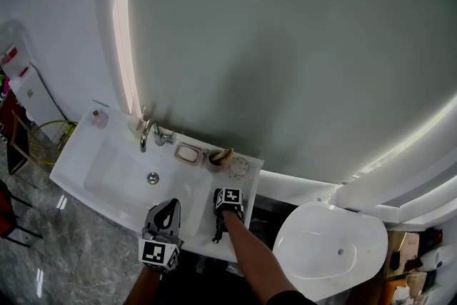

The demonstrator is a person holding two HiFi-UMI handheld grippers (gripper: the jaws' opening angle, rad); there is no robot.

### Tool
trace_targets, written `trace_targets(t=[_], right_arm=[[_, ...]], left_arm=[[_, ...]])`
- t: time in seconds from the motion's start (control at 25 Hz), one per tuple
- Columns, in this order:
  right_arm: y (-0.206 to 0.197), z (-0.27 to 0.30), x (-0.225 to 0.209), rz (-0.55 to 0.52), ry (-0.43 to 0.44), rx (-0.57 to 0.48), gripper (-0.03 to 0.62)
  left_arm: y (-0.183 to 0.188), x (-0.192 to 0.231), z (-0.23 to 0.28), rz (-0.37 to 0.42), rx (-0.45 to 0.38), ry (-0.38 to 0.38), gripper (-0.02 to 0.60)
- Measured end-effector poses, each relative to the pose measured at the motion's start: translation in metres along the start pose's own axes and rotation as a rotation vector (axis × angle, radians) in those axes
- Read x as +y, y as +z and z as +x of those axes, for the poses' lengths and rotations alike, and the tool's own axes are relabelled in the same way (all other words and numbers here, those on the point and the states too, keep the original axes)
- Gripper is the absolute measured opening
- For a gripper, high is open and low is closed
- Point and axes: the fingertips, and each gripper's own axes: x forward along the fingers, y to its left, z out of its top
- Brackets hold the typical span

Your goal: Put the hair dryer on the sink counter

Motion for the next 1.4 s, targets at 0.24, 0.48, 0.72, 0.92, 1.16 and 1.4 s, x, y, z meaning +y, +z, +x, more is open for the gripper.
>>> trace_targets(t=[0.24, 0.48, 0.72, 0.92, 1.16, 1.4], right_arm=[[-0.002, 0.001, -0.001, 0.004, 0.008, -0.022, 0.267], [0.0, -0.011, -0.001, 0.0, 0.054, -0.048, 0.293], [0.004, -0.036, 0.001, 0.079, 0.151, -0.127, 0.293], [0.022, -0.085, -0.003, 0.077, 0.193, -0.271, 0.291], [0.065, -0.183, 0.008, -0.038, 0.243, -0.647, 0.249], [0.082, -0.294, 0.028, -0.257, 0.221, -1.08, 0.155]], left_arm=[[-0.002, -0.003, 0.008, 0.002, 0.002, -0.01, 0.025], [-0.004, -0.01, 0.015, -0.007, 0.004, -0.012, 0.025], [-0.014, -0.011, 0.028, -0.032, 0.044, -0.01, 0.025], [-0.001, -0.021, 0.047, -0.048, 0.046, -0.015, 0.025], [0.014, -0.031, 0.069, -0.044, 0.034, -0.037, 0.025], [0.028, -0.043, 0.081, -0.015, 0.018, -0.068, 0.025]])
